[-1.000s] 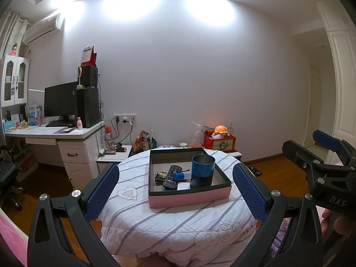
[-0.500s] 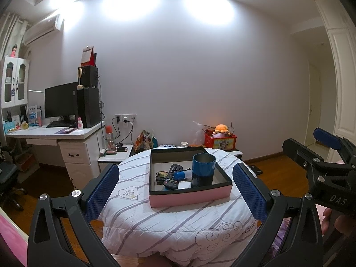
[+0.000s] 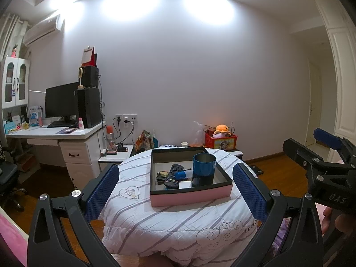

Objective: Organize rigid objects

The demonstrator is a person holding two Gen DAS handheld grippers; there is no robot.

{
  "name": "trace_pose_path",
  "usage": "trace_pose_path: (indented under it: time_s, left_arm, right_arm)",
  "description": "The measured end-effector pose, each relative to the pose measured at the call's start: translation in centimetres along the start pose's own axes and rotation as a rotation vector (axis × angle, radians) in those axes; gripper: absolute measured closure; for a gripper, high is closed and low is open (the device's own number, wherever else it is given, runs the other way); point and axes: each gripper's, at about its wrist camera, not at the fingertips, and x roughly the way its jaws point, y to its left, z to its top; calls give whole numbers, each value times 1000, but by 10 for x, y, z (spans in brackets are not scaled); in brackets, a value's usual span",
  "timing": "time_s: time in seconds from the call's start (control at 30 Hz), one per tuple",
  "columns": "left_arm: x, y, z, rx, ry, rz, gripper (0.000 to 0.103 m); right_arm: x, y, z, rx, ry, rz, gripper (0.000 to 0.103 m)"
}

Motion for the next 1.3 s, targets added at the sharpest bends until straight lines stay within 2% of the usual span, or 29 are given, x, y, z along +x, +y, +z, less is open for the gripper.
trace_pose_path:
  time_s: [1.3]
  left_arm:
    - [-3, 2, 1, -4, -7, 17, 0]
  right_arm:
    - [-1, 6, -3, -20, 17, 3, 0]
